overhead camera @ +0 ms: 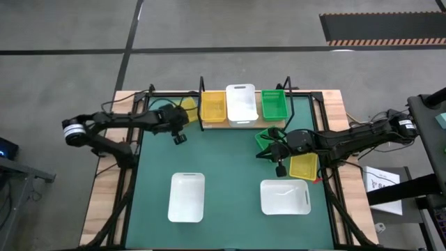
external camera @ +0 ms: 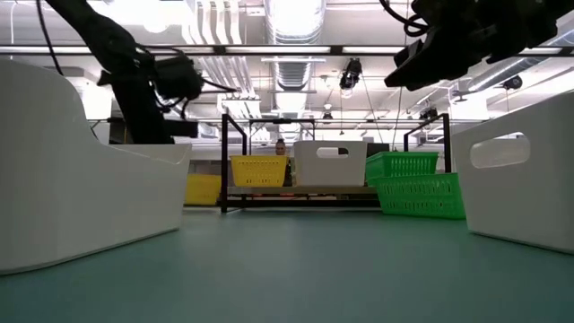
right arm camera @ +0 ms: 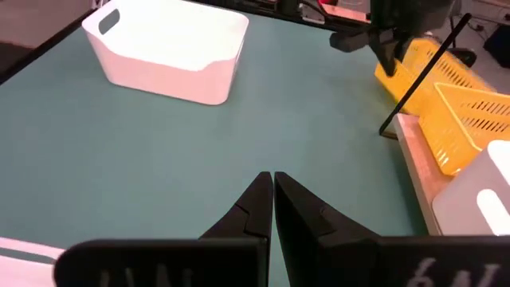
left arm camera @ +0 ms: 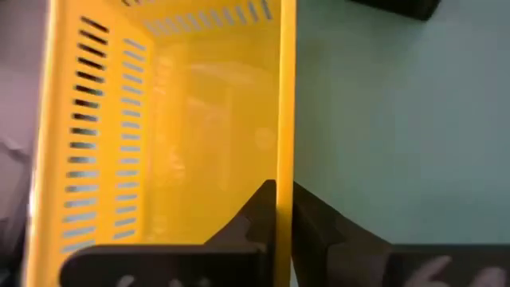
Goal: Stack baskets on shelf by color
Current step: Stack the top yellow bin on top of the yellow bin on the shelf
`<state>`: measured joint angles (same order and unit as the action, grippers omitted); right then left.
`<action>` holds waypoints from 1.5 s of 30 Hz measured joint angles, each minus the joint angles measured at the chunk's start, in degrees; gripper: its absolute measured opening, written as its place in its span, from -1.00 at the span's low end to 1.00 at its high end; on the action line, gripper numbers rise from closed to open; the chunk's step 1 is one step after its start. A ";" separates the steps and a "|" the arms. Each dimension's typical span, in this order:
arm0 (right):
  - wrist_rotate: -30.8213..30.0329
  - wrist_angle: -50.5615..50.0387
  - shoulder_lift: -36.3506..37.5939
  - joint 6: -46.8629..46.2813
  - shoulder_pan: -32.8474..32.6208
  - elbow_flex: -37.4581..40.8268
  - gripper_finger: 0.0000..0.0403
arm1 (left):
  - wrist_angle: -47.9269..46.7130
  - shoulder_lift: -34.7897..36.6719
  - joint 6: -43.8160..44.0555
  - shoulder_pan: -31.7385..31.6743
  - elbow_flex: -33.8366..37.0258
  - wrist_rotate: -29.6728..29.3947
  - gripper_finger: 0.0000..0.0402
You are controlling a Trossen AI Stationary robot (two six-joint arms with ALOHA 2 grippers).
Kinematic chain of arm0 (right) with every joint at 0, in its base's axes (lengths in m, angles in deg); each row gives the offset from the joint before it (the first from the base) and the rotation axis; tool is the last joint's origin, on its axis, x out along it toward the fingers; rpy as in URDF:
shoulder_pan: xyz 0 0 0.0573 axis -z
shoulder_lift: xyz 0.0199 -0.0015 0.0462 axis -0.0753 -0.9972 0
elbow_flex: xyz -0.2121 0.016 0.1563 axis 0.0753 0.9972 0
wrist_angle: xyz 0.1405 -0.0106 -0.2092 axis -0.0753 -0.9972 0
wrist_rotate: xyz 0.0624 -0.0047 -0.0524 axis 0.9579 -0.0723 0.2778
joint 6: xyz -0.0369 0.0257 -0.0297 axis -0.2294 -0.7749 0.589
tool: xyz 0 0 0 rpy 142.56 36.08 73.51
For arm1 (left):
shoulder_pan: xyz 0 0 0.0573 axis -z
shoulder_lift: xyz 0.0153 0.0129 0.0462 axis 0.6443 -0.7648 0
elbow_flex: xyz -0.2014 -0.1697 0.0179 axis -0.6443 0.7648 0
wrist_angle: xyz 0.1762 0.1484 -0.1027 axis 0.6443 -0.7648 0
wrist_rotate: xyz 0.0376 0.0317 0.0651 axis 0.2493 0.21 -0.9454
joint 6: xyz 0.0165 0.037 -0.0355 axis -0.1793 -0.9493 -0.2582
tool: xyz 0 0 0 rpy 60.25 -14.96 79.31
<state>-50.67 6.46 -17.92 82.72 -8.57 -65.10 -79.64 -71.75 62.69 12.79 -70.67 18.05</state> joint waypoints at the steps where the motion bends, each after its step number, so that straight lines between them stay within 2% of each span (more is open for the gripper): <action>1: 0.02 0.07 0.00 -0.01 0.00 0.00 -0.96 | -1.25 1.32 0.00 0.22 0.00 -1.35 -0.99; 6: 0.03 0.02 0.00 -1.10 0.00 0.00 -0.96 | -7.68 11.31 1.66 1.43 0.00 -5.87 -1.00; 14: 0.00 0.10 -0.35 -1.47 0.00 0.02 -0.96 | -16.90 29.14 4.44 7.11 -3.18 -5.88 -1.00; 19: 0.00 0.20 -0.63 -2.60 0.00 0.02 -0.96 | -18.07 36.54 4.66 12.25 -6.59 3.10 -1.00; 23: 0.00 0.62 -1.12 -2.67 0.00 0.04 -0.96 | -16.07 39.22 5.13 17.17 -7.48 8.61 -1.00; 30: 0.02 3.60 -1.44 -2.53 0.00 0.04 -0.90 | -7.78 37.23 7.30 26.73 -7.34 17.63 -1.00; 37: 0.37 7.62 -1.49 -1.27 0.00 0.01 -0.56 | -3.02 29.52 10.69 36.03 -7.26 17.81 -1.00; 41: 0.93 8.87 -1.46 1.50 0.01 -2.92 -0.35 | 1.70 24.55 12.21 40.38 -7.34 17.86 -1.00; 45: 7.29 8.01 -1.44 5.57 0.06 -7.69 -0.19 | 6.72 20.22 12.28 43.67 -7.34 17.96 -1.00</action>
<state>-43.38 14.46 -19.37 88.28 -8.51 -72.80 -72.92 -51.53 74.97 56.46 -78.02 36.01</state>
